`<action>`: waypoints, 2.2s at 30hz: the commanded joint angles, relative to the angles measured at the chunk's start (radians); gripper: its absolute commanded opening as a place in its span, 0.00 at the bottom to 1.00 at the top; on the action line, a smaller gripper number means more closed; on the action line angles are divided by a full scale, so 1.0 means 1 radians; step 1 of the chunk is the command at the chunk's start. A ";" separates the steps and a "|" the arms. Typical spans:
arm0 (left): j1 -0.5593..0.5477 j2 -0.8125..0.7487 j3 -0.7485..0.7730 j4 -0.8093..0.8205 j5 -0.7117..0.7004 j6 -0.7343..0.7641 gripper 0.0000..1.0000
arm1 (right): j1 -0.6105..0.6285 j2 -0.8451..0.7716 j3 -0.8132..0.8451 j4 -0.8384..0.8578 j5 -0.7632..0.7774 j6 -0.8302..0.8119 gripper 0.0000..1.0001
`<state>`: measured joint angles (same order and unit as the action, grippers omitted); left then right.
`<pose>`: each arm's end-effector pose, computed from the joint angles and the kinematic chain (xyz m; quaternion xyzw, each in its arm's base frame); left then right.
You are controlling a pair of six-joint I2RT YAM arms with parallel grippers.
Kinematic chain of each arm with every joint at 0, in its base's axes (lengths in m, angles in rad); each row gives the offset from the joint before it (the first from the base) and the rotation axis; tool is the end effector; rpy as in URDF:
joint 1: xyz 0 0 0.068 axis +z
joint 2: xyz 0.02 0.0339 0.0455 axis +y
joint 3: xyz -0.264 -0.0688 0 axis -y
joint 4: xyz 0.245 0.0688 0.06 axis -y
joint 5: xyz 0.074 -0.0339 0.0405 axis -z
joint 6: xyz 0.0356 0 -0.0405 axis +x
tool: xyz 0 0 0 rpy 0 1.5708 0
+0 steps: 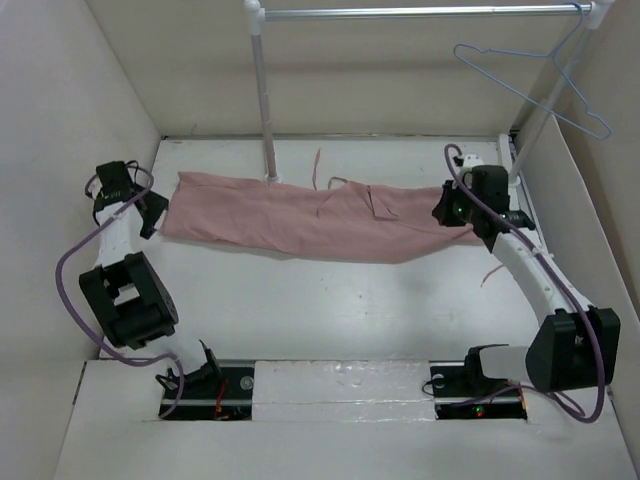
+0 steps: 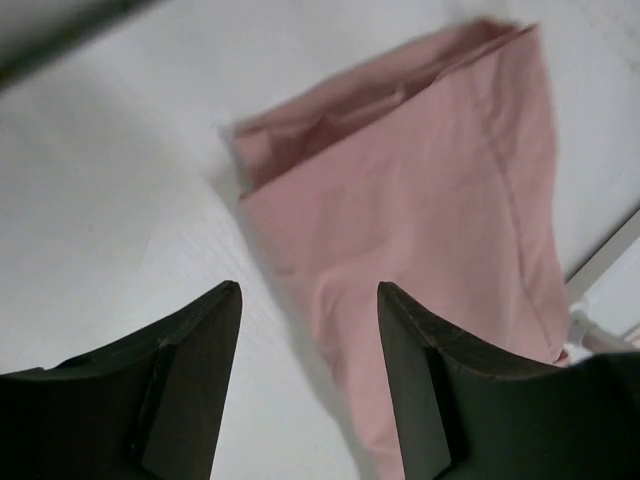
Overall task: Place the trousers on the hanger
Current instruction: Fold the trousers at the center of the board.
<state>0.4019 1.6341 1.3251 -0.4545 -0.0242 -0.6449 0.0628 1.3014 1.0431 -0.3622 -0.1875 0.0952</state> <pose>0.3379 0.1446 0.2838 -0.4637 0.7941 -0.0366 0.3912 0.2896 0.0249 0.3000 -0.0285 0.8859 0.1189 0.4475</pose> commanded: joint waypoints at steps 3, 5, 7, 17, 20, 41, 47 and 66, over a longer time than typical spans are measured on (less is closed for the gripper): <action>0.080 -0.051 -0.289 0.183 0.252 -0.084 0.56 | 0.135 -0.088 -0.121 0.069 -0.087 0.002 0.29; 0.080 -0.042 -0.322 0.204 0.273 -0.104 0.60 | 0.146 -0.106 -0.140 0.046 -0.087 -0.014 0.47; 0.080 -0.014 -0.360 0.250 0.335 -0.136 0.61 | 0.146 -0.129 -0.160 0.023 -0.095 -0.040 0.53; 0.080 0.133 -0.357 0.353 0.323 -0.182 0.62 | 0.003 -0.116 -0.218 0.031 -0.125 -0.066 0.61; 0.080 0.162 -0.350 0.372 0.334 -0.194 0.61 | -0.146 -0.087 -0.274 0.078 -0.193 -0.017 0.63; 0.071 0.251 -0.140 0.286 0.234 -0.099 0.00 | -0.506 0.377 -0.289 0.585 -0.178 0.388 0.39; 0.081 0.199 -0.063 0.202 0.143 -0.041 0.00 | -0.546 0.333 -0.196 0.367 -0.142 0.272 0.00; 0.129 0.073 -0.127 0.051 -0.031 0.022 0.00 | -0.836 -0.002 -0.393 0.008 -0.050 0.027 0.01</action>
<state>0.4744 1.7954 1.2140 -0.4397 0.0837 -0.6502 -0.7444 1.3724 0.6483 -0.3954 -0.3477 0.1940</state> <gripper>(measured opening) 0.006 0.016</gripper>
